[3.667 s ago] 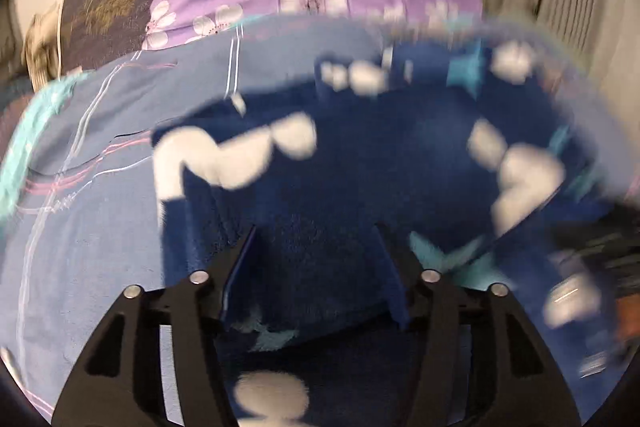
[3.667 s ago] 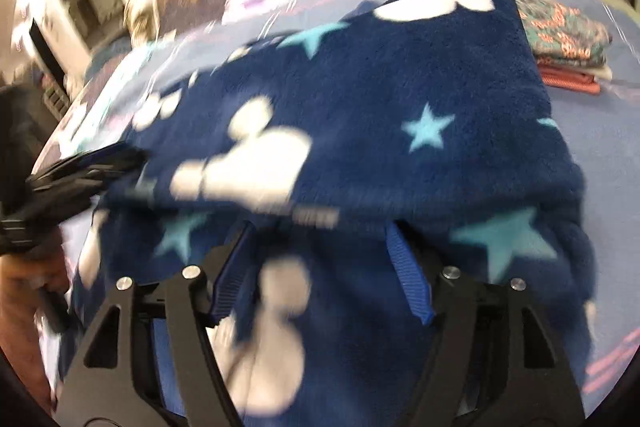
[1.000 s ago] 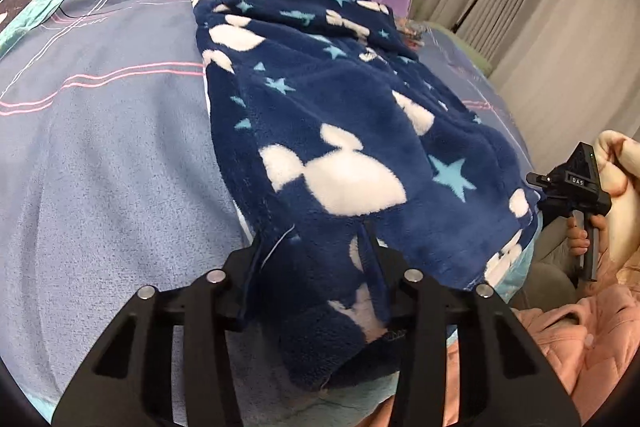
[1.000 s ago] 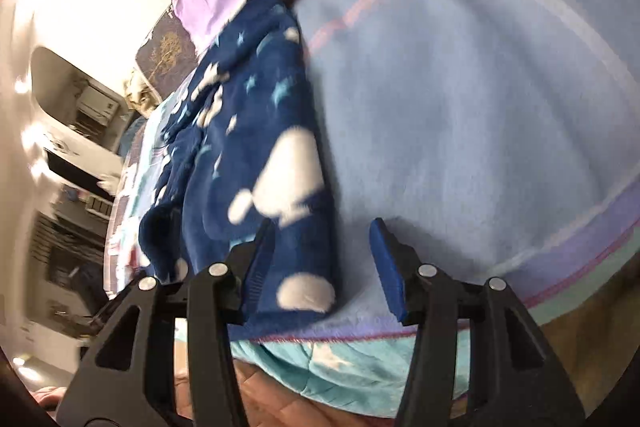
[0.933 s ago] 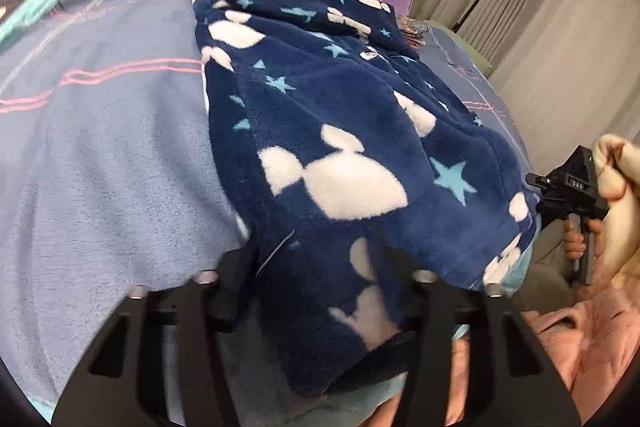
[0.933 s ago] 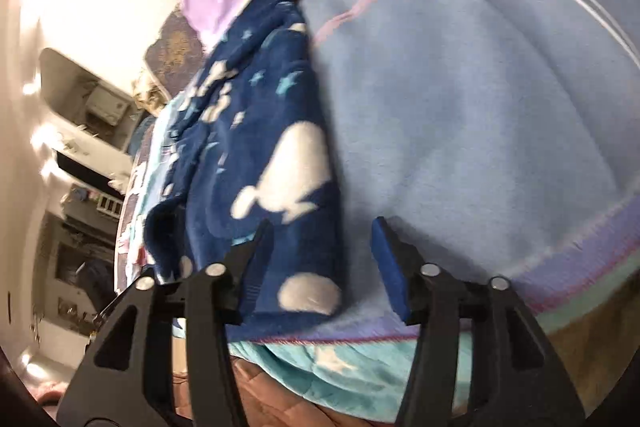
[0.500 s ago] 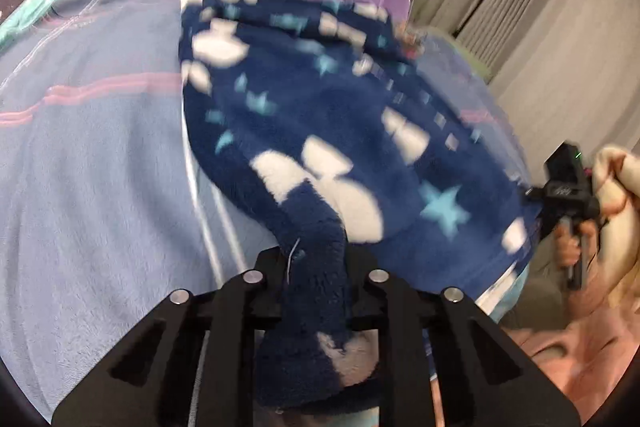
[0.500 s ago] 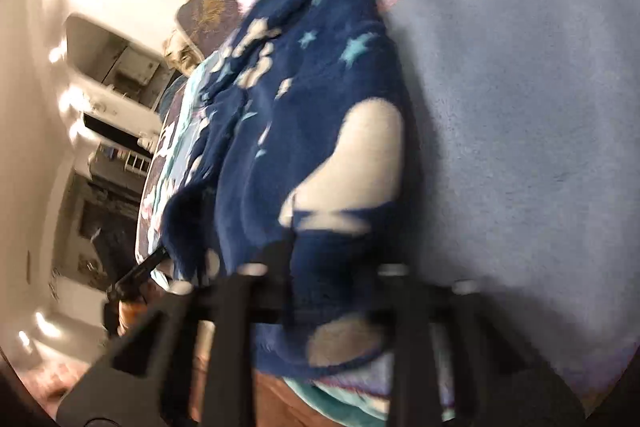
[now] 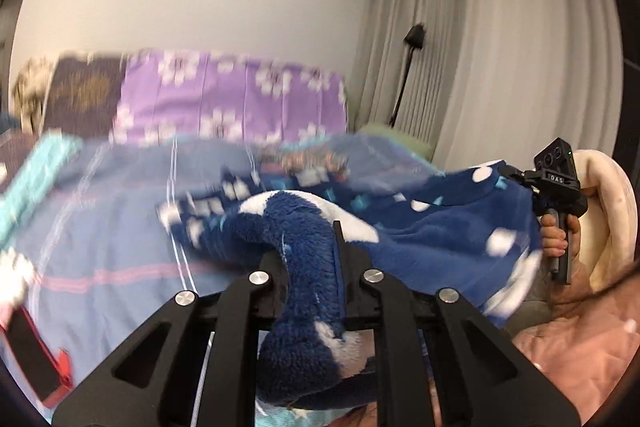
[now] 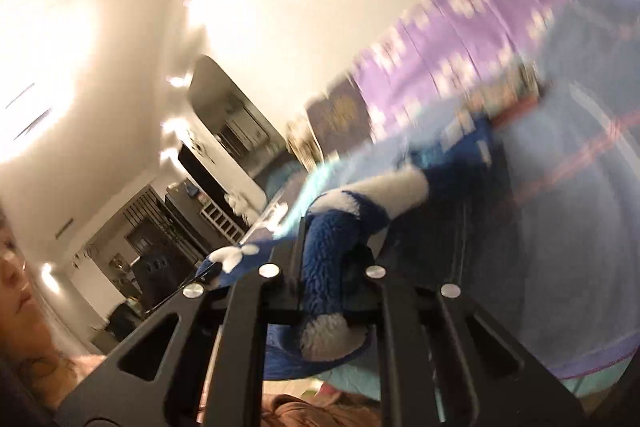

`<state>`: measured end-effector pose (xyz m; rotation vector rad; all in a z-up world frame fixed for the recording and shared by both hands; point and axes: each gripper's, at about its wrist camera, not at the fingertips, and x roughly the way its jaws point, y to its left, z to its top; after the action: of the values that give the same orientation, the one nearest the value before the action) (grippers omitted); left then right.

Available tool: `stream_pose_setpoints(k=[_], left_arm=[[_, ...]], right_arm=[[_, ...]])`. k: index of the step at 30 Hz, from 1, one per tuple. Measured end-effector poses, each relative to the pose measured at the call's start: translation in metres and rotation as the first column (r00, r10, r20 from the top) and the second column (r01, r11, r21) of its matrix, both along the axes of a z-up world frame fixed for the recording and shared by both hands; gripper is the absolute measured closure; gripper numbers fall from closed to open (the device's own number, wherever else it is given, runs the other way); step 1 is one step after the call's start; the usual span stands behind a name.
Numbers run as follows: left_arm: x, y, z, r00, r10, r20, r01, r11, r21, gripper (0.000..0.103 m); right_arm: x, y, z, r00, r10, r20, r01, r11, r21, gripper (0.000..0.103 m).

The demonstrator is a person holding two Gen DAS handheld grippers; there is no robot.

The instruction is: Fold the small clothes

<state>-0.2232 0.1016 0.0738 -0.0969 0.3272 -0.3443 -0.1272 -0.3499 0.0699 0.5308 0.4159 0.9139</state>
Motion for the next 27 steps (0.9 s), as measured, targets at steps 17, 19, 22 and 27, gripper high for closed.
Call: stream_pose_setpoints(k=[17, 19, 22, 27], left_arm=[[0.116, 0.024, -0.011, 0.988, 0.108, -0.112, -0.106, 0.994, 0.019, 0.085], [0.129, 0.027, -0.005, 0.988, 0.115, -0.106, -0.113, 0.993, 0.027, 0.085], [0.154, 0.035, 0.001, 0.985, 0.132, -0.109, -0.130, 0.991, 0.024, 0.085], [0.186, 0.042, 0.004, 0.984, 0.137, -0.116, -0.133, 0.990, 0.035, 0.084]], right_arm=[[0.126, 0.030, -0.027, 0.983, -0.122, -0.135, 0.116, 0.992, -0.052, 0.089], [0.144, 0.035, -0.023, 0.983, -0.130, -0.127, 0.124, 0.991, -0.054, 0.089], [0.171, 0.039, -0.020, 0.978, -0.158, -0.135, 0.153, 0.987, -0.047, 0.089], [0.215, 0.048, -0.021, 0.973, -0.179, -0.147, 0.172, 0.984, -0.054, 0.089]])
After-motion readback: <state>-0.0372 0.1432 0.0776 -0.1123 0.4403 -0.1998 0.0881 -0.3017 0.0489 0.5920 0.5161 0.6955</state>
